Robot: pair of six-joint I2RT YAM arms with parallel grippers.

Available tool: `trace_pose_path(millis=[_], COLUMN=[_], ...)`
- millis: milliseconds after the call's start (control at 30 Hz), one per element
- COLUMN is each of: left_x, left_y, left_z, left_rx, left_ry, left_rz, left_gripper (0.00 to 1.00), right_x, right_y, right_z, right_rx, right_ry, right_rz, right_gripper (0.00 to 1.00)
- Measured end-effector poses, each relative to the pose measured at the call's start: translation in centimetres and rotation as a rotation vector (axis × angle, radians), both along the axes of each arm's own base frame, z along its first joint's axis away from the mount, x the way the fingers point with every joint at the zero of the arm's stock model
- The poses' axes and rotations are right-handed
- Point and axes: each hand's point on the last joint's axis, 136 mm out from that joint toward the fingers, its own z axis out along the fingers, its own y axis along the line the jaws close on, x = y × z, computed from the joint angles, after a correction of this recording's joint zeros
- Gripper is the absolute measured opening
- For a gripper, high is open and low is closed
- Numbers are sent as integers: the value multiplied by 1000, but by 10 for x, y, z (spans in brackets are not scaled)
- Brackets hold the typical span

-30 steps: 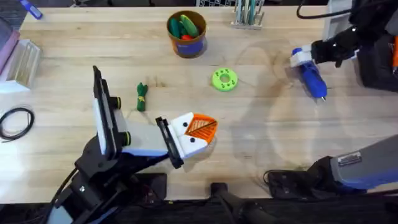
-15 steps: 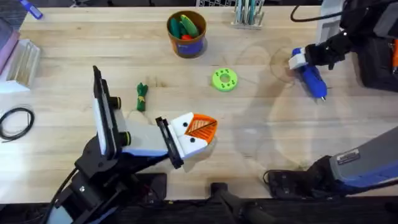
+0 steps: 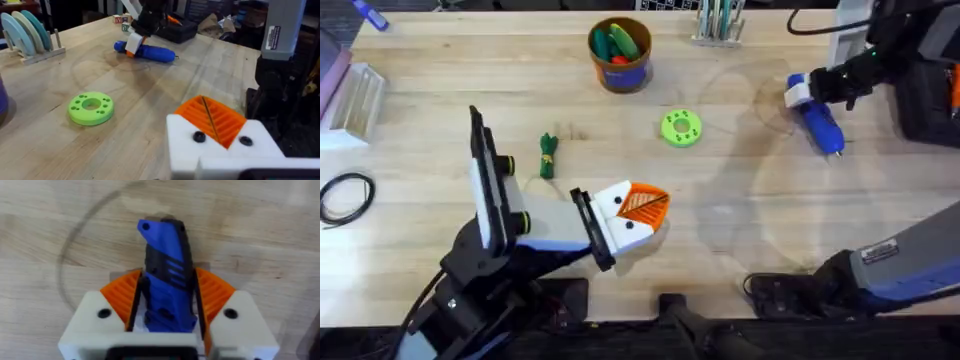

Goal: Pick up the gripper from the table and insert it into the empty holder that is missing its gripper. Then pick up a screw, insert it into the mounting hole, and use the screwdriver to tighten it. Finally, clean up the table by picking up the vegetable and placing it into the bucket.

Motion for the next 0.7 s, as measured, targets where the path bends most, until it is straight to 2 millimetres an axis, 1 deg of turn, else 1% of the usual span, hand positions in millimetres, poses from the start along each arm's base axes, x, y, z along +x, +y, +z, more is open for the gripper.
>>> trace_pose_path(millis=[133, 267, 333, 367, 400, 433, 467, 567, 600, 633, 700], left_x=[0, 0, 0, 0, 0, 0, 0, 0, 0, 0, 0], left_y=[0, 0, 0, 0, 0, 0, 0, 0, 0, 0, 0], left_z=[0, 0, 0, 0, 0, 0, 0, 0, 0, 0, 0], left_rx=[0, 0, 0, 0, 0, 0, 0, 0, 0, 0, 0], left_ry=[0, 0, 0, 0, 0, 0, 0, 0, 0, 0, 0], left_rz=[0, 0, 0, 0, 0, 0, 0, 0, 0, 0, 0], left_gripper=[18, 18, 18, 18, 18, 18, 18, 18, 18, 18, 18], right_x=[4, 7, 9, 10, 11, 11, 12, 12, 12, 12, 11], right_y=[0, 0, 0, 0, 0, 0, 1, 0, -1, -1, 0], right_z=[2, 3, 4, 4, 4, 5, 5, 5, 5, 6, 7], right_rx=[0, 2, 1, 1, 2, 1, 3, -7, -8, -3, -1], right_ry=[-18, -30, -41, -45, -47, -50, -52, -53, -53, -52, -43], right_rz=[3, 5, 5, 6, 7, 9, 9, 17, 16, 12, 15], right_gripper=[731, 745, 726, 691, 628, 518, 457, 105, 37, 18, 22])
